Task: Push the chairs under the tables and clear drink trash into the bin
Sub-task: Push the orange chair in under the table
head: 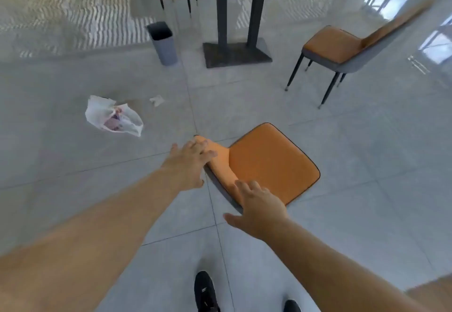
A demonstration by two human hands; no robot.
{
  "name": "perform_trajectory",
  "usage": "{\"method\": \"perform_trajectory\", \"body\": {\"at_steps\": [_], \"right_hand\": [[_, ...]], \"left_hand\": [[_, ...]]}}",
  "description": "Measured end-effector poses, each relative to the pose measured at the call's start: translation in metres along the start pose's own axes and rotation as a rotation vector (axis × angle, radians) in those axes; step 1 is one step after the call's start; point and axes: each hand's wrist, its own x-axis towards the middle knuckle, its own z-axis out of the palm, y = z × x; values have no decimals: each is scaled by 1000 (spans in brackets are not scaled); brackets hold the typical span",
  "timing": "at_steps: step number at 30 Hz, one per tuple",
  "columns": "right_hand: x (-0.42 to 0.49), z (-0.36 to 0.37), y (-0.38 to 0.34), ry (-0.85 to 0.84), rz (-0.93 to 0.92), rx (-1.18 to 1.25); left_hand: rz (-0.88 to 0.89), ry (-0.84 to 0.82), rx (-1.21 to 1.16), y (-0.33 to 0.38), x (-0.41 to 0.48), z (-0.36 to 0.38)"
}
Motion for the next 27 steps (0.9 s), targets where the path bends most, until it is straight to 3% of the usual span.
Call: {"method": "perform_trajectory", "body": {"at_steps": [5, 12, 16, 21, 27], "right_hand": [[43, 21, -13, -50, 161, -6], [55, 15, 4, -77, 93, -88], [54, -7, 44, -86, 91, -202], [79, -48, 103, -126, 237, -186], [149, -92, 137, -147, 118, -184]], "left_hand": [[97, -42, -12, -39, 56, 9], [235, -2, -202, -49, 80, 14], [186, 14, -257, -25, 77, 11], [89, -15, -347, 16, 81, 3], [-72, -72, -381, 24, 115, -15]]}}
